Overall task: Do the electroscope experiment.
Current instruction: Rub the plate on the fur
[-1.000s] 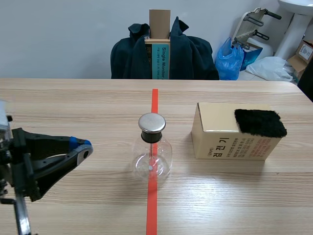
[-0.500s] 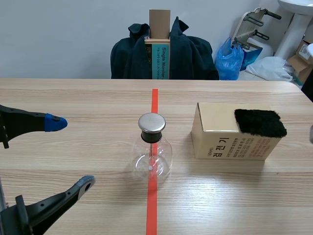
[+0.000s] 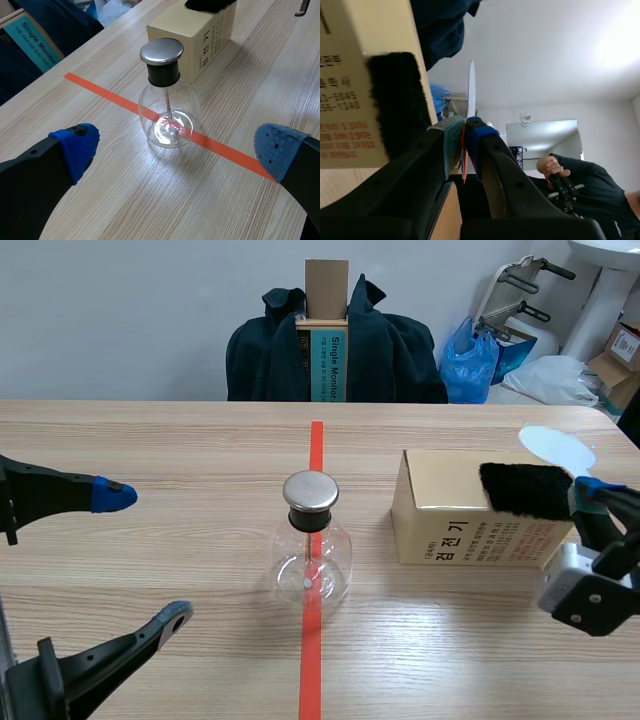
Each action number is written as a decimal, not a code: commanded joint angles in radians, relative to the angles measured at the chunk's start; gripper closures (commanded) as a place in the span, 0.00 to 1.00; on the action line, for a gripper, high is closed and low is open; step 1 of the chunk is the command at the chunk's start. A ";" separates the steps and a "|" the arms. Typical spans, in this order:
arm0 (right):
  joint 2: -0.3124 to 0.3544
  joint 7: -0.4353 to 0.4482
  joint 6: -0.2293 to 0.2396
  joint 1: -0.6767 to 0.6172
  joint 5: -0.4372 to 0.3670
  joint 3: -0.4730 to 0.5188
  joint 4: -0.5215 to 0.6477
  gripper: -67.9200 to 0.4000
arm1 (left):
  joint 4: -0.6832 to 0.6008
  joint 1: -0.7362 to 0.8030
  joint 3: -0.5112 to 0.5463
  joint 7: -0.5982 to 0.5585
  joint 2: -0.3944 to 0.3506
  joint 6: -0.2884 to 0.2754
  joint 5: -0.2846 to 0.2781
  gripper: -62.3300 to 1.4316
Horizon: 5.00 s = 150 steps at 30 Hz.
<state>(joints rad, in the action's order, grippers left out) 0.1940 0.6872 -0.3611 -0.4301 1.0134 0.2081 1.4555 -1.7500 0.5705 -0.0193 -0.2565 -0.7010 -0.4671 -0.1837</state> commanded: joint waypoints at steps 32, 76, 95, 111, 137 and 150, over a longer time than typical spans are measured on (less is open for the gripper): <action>0.016 0.030 0.041 0.051 0.106 0.013 -0.159 0.98 | -0.007 -0.003 -0.001 -0.014 0.008 0.002 -0.012 0.00; 0.035 -0.206 0.033 0.092 0.139 -0.076 -0.167 0.98 | -0.007 -0.003 -0.001 -0.008 0.008 0.002 -0.010 0.00; 0.040 -0.218 0.030 0.098 0.148 -0.077 -0.166 0.98 | -0.007 -0.003 -0.001 -0.008 0.008 0.002 -0.010 0.00; 0.052 -0.089 0.029 0.103 0.142 -0.076 -0.165 0.98 | -0.007 -0.003 -0.001 -0.008 0.008 0.002 -0.010 0.00; 0.080 0.065 0.023 0.103 0.153 -0.078 -0.165 0.98 | -0.007 -0.003 -0.001 -0.007 0.008 0.002 -0.010 0.00; 0.077 -0.044 0.022 0.100 0.135 -0.078 -0.166 0.98 | -0.007 -0.003 -0.001 -0.007 0.008 0.002 -0.010 0.00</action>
<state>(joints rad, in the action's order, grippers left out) 0.2581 0.6518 -0.3325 -0.3412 1.1568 0.1287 1.2846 -1.7493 0.5705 -0.0193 -0.2539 -0.7010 -0.4671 -0.1833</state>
